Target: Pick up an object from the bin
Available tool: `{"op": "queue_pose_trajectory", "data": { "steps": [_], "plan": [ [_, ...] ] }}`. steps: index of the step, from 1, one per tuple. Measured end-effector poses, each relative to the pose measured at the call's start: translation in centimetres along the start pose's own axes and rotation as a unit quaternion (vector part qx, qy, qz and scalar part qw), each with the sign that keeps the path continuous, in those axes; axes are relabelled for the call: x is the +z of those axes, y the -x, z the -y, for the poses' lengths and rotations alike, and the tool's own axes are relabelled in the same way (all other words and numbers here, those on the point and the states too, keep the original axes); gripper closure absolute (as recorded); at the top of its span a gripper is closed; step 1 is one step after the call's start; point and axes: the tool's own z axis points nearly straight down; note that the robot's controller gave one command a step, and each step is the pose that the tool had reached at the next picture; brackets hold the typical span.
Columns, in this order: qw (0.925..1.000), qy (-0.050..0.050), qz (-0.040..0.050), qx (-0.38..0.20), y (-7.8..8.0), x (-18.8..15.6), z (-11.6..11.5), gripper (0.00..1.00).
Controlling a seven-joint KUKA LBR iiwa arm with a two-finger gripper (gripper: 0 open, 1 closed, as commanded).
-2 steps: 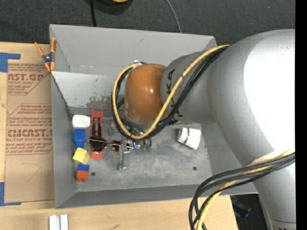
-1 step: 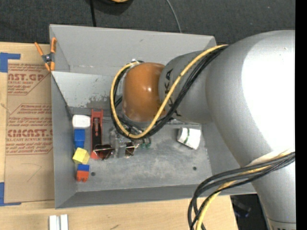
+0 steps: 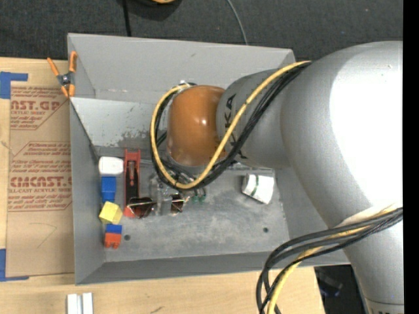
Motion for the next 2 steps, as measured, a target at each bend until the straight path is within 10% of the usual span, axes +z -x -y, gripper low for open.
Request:
{"op": "queue_pose_trajectory", "data": {
  "steps": [2],
  "plan": [
    [0.9996, 0.001, 0.0004, 0.027, -1.5, -8.8, 0.3, 1.00]
  ]
}}
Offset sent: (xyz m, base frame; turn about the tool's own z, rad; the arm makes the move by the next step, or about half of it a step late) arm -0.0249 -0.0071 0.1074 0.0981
